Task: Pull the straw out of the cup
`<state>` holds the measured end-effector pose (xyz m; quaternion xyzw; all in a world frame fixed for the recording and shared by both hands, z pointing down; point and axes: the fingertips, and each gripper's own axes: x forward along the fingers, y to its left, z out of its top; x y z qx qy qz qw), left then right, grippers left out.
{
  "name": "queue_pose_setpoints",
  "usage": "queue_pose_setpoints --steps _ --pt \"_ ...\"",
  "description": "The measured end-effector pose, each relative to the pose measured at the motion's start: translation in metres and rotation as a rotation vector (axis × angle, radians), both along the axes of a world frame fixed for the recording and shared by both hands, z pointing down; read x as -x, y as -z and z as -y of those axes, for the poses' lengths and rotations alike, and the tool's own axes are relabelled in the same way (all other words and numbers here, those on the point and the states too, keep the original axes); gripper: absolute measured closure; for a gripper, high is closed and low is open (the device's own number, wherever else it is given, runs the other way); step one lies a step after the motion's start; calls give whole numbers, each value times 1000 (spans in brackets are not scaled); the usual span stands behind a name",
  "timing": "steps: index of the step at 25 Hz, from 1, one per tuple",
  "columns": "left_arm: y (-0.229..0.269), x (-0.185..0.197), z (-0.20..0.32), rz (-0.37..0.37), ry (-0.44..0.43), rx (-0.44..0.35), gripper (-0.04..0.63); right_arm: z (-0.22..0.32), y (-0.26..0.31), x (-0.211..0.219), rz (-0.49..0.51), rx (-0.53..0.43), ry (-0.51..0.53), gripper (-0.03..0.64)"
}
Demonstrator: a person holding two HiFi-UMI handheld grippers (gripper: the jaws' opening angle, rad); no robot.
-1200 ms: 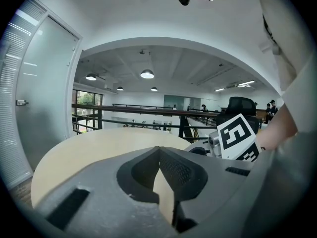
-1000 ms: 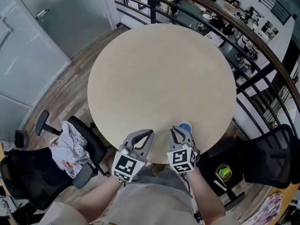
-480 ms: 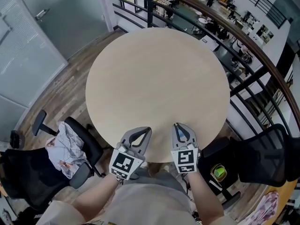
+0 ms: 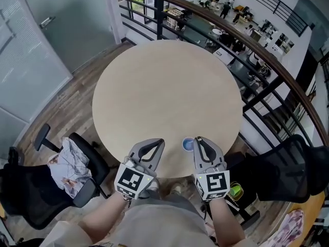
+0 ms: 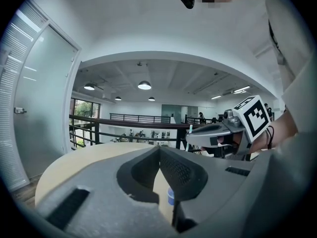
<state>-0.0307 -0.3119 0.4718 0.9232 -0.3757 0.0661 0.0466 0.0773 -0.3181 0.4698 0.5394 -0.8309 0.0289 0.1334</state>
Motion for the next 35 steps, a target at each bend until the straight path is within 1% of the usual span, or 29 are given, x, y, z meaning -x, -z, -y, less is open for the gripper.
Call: queue_pose_setpoints --steps 4,8,16,22,27,30,35 --pt "23 -4 -11 -27 -9 -8 581 -23 32 -6 36 -38 15 581" --pt "44 -9 -22 -44 -23 -39 581 -42 59 -8 90 -63 32 581" --pt "74 -22 -50 -61 -53 -73 581 -68 80 -16 133 -79 30 581" --pt "68 -19 -71 -19 -46 -70 581 -87 85 -19 161 -75 31 583" --pt "53 -15 -76 12 -42 -69 581 -93 82 -17 171 -72 42 583" --pt "55 -16 -76 5 -34 -53 581 -92 80 -16 172 -70 47 583" --pt "60 -19 -72 0 -37 -61 581 -87 81 -19 168 -74 44 583"
